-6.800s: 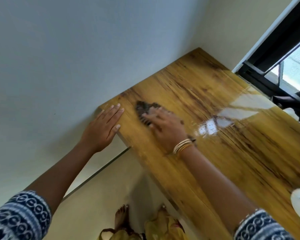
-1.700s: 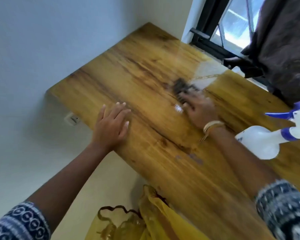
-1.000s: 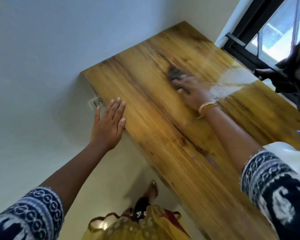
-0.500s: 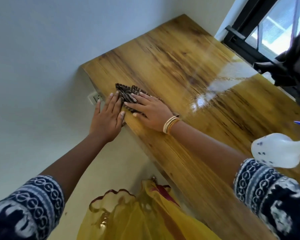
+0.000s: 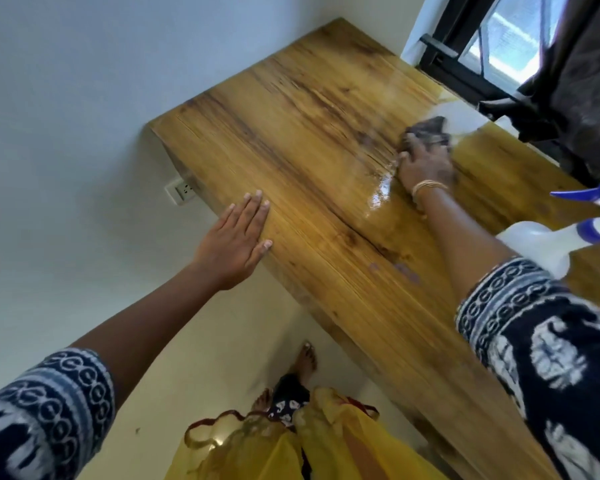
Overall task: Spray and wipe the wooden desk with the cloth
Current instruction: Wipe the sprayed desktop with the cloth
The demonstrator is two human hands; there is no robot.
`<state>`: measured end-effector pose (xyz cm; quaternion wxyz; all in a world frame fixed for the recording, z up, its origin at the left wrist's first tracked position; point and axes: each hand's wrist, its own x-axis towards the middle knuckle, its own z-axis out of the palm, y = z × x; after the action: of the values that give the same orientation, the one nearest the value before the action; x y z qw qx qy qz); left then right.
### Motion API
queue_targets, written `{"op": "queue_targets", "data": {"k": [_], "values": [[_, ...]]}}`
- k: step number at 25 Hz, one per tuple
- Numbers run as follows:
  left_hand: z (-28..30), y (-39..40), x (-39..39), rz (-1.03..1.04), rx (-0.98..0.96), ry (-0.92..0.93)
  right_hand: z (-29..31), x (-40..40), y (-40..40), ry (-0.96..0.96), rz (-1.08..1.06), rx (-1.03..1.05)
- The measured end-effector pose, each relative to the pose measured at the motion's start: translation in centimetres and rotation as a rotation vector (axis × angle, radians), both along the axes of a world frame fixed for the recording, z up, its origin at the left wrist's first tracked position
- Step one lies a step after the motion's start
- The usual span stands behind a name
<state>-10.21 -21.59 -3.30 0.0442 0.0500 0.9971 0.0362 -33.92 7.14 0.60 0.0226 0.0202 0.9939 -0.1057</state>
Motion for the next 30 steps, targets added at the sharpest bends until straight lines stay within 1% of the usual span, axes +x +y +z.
{"op": "queue_targets", "data": {"k": [2, 4, 6, 8, 9, 10, 13, 15, 16, 17, 18, 20, 23, 25, 26, 27, 28, 29, 30], "values": [[0.1, -0.2, -0.1, 0.002, 0.0, -0.004, -0.2, 4.8, -4.6, 0.034, 0.277, -0.022], [0.1, -0.2, -0.1, 0.0, -0.013, -0.003, -1.2, 12.2, -8.6, 0.055, 0.555, -0.008], [0.2, 0.1, 0.0, 0.006, -0.025, -0.005, -2.0, 18.1, -10.6, 0.035, 0.795, -0.003], [0.3, 0.1, 0.1, 0.017, -0.027, -0.015, -1.8, 17.8, -9.8, 0.025, 0.929, -0.007], [0.3, 0.1, 0.1, 0.023, -0.02, -0.021, -1.3, 15.9, -8.5, 0.06, 0.918, 0.023], [0.3, 0.2, 0.2, 0.03, -0.01, -0.026, -1.0, 13.4, -6.8, 0.068, 0.841, 0.057], [0.4, 1.5, 0.9, 0.086, 0.039, -0.042, -0.8, 5.1, 1.7, 0.047, 0.384, 0.059], [0.1, 2.5, 1.4, 0.126, 0.072, -0.049, -1.0, 2.2, 6.9, 0.002, 0.091, 0.009], [0.0, 2.8, 1.7, 0.138, 0.082, -0.043, -1.3, 1.7, 7.9, -0.022, -0.001, 0.005], [-0.1, 3.0, 1.8, 0.15, 0.09, -0.033, -1.5, 1.7, 7.9, -0.027, -0.043, 0.011], [-0.2, 3.1, 1.9, 0.162, 0.095, -0.024, -1.4, 2.5, 7.1, -0.012, -0.026, 0.017], [-0.2, 3.0, 1.8, 0.176, 0.085, -0.023, -0.8, 5.6, 4.4, 0.043, 0.15, 0.004], [0.2, 3.7, 1.8, 0.183, 0.068, -0.032, -0.7, 15.1, 0.5, 0.06, 0.645, 0.0], [0.5, 5.0, 2.1, 0.103, 0.061, -0.01, -1.6, 23.0, -0.3, 0.075, 0.95, -0.048], [0.4, 5.7, 2.5, 0.054, 0.059, 0.003, -1.9, 25.0, 0.3, 0.074, 1.049, -0.076], [0.3, 6.5, 3.0, 0.023, 0.059, 0.021, -1.8, 24.9, 1.5, 0.065, 1.111, -0.088], [0.1, 7.1, 3.5, 0.014, 0.061, 0.038, -1.7, 23.3, 2.8, 0.089, 1.106, -0.077], [-0.1, 7.4, 3.7, 0.02, 0.066, 0.045, -1.9, 20.7, 4.2, 0.121, 1.014, -0.065], [-0.2, 7.4, 3.7, 0.027, 0.071, 0.042, -2.1, 17.7, 5.7, 0.138, 0.858, -0.065]]}}
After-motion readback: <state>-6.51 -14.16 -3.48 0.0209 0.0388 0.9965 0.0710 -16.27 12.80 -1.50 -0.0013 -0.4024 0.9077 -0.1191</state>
